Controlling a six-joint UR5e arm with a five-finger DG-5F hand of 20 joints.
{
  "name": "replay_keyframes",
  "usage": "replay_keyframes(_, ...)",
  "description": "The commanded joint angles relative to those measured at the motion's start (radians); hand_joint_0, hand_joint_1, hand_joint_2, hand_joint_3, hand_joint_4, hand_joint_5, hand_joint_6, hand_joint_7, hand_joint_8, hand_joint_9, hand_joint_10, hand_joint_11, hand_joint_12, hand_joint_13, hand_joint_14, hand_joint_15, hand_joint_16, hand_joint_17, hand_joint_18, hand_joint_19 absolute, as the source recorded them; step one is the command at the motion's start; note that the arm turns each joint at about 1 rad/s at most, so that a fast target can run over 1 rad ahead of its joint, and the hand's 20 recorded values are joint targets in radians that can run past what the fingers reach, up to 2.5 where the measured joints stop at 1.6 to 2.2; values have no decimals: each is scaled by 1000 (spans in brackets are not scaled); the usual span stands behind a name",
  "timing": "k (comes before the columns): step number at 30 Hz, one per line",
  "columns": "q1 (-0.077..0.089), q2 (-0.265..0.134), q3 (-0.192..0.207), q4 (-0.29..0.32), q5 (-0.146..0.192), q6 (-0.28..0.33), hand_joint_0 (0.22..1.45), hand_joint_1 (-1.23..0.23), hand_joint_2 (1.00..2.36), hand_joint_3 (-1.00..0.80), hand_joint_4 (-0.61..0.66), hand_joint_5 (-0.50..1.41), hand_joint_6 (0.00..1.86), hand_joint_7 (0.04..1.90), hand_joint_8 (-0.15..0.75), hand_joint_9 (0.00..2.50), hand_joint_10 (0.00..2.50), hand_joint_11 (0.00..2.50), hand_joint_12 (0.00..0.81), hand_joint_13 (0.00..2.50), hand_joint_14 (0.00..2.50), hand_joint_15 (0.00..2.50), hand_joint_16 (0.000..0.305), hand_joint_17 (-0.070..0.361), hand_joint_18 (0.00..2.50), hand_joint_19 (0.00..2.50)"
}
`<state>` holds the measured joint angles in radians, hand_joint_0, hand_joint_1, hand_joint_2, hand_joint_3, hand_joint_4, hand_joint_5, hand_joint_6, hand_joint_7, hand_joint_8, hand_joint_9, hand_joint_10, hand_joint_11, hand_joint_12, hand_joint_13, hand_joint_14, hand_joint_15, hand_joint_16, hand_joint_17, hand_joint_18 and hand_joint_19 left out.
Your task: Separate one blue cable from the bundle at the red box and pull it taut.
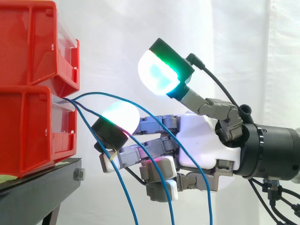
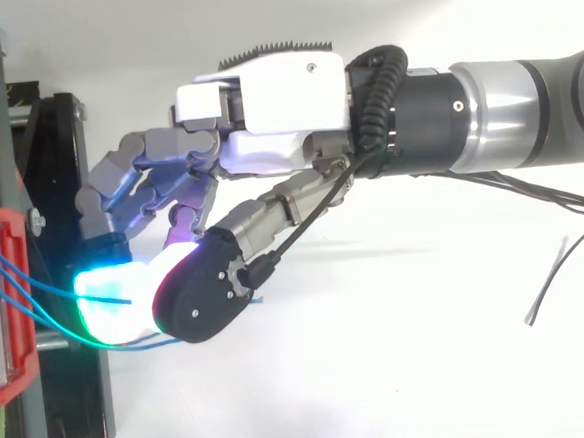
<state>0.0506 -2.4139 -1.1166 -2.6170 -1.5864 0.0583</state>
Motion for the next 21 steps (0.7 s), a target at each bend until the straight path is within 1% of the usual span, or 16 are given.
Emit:
replay_keyframes(1, 0, 1, 0, 0, 0, 0, 548, -585, 1000, -500, 229, -246, 898, 946, 349, 533, 23, 889, 377, 1146, 26, 1003, 51, 114, 977, 912)
replay_keyframes(2, 0, -1, 0, 0, 0, 0, 550, -589, 1000, -500, 229, -247, 897, 952, 349, 529, 25, 883, 374, 1156, 26, 1060, 51, 114, 977, 926)
replay_keyframes(4, -2, -1, 1, 0, 0, 3, 553, -604, 1000, -500, 229, -248, 897, 948, 347, 524, 24, 890, 376, 1158, 25, 1050, 50, 114, 982, 912)
replay_keyframes(6, 0, -1, 0, 0, 0, 6, 553, -606, 1000, -500, 232, -249, 897, 941, 348, 522, 24, 878, 370, 1129, 25, 799, 47, 106, 966, 833)
replay_keyframes(8, 0, -1, 0, 0, 0, 6, 552, -600, 1000, -500, 233, -249, 897, 941, 350, 528, 24, 878, 355, 1121, 22, 684, 45, 100, 949, 805)
replay_keyframes(9, 0, 1, 0, 0, 2, 8, 552, -597, 1000, -500, 233, -249, 898, 932, 352, 537, 23, 869, 340, 1120, 22, 648, 43, 96, 936, 779)
replay_keyframes(11, 0, -1, 1, 0, 2, 11, 552, -591, 1000, -500, 234, -249, 897, 941, 352, 538, 22, 873, 338, 1124, 22, 650, 42, 94, 928, 762)
replay_keyframes(13, 0, -1, 0, 0, 2, 15, 551, -590, 1000, -500, 235, -250, 897, 947, 348, 528, 22, 870, 350, 1161, 23, 778, 43, 96, 920, 786)
replay_keyframes(14, 0, 1, 0, -2, 0, 23, 552, -590, 1000, -500, 236, -250, 897, 947, 349, 526, 23, 878, 343, 1176, 25, 826, 43, 97, 918, 787)
replay_keyframes(17, 0, -1, 0, -9, 0, 34, 552, -588, 1000, -500, 231, -251, 896, 948, 346, 523, 24, 883, 345, 1271, 23, 1104, 45, 101, 911, 822)
replay_keyframes(21, 0, -1, 0, -11, 0, 34, 552, -588, 1000, -500, 231, -252, 896, 948, 345, 522, 24, 882, 342, 1305, 20, 1249, 48, 107, 920, 842)
